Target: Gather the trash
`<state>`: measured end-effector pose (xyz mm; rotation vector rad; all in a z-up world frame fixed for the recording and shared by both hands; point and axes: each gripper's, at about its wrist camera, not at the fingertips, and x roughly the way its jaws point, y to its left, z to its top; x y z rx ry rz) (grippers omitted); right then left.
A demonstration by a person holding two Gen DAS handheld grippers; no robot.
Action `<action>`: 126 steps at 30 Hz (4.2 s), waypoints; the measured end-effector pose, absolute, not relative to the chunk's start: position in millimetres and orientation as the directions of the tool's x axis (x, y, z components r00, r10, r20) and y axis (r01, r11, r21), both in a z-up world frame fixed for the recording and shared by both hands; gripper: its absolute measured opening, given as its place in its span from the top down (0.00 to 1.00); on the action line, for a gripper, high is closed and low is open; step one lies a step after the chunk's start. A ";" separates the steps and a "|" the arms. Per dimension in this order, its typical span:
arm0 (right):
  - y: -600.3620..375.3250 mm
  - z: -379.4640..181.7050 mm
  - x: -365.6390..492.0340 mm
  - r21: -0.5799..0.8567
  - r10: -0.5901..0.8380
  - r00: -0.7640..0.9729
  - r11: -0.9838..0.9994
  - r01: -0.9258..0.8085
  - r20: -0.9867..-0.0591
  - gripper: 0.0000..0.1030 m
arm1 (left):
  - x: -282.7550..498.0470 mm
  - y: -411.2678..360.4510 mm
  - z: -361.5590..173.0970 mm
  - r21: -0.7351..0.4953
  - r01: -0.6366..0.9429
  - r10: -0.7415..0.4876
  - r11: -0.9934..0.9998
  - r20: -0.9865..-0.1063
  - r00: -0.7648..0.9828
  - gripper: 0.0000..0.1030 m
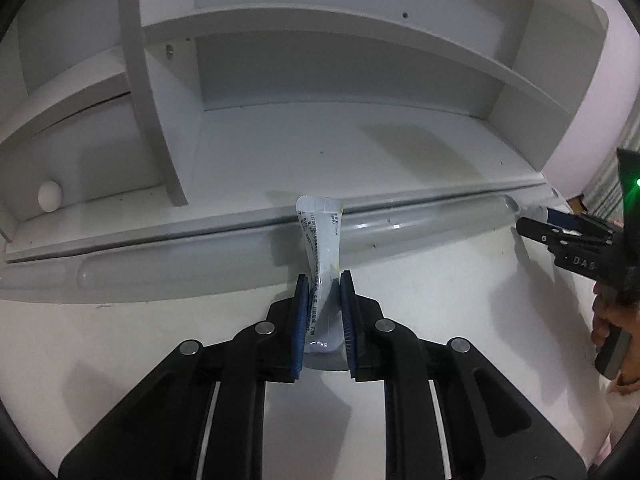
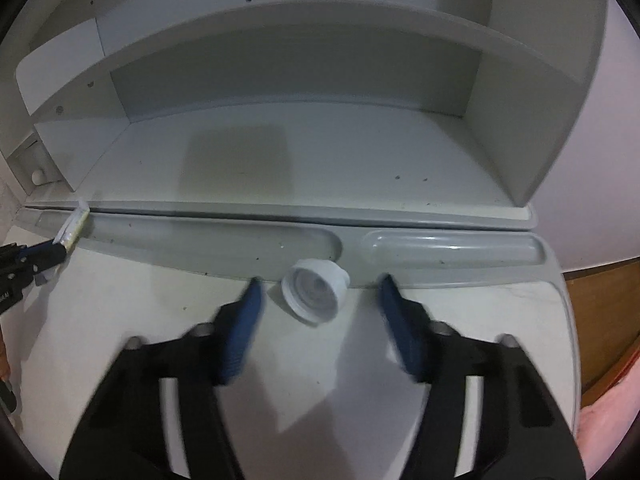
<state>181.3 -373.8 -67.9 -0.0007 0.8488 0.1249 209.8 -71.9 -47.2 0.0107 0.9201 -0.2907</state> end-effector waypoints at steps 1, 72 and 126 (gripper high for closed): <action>-374.2 -68.2 181.2 0.047 0.110 0.653 0.992 -0.114 -0.749 0.67 | 211.1 -71.6 -46.6 -0.125 0.248 -0.249 0.961 -0.784 0.569 0.85; -734.7 -444.7 -317.2 0.537 0.328 0.428 0.581 0.611 -0.842 0.68 | -175.4 -598.7 -330.4 -0.066 0.930 -0.001 0.361 -0.998 -0.070 0.86; -337.0 -43.6 -31.8 0.066 -0.056 0.899 0.993 0.094 -0.434 0.07 | 31.1 -76.7 -21.0 0.041 0.033 -0.004 0.999 -0.568 0.823 0.06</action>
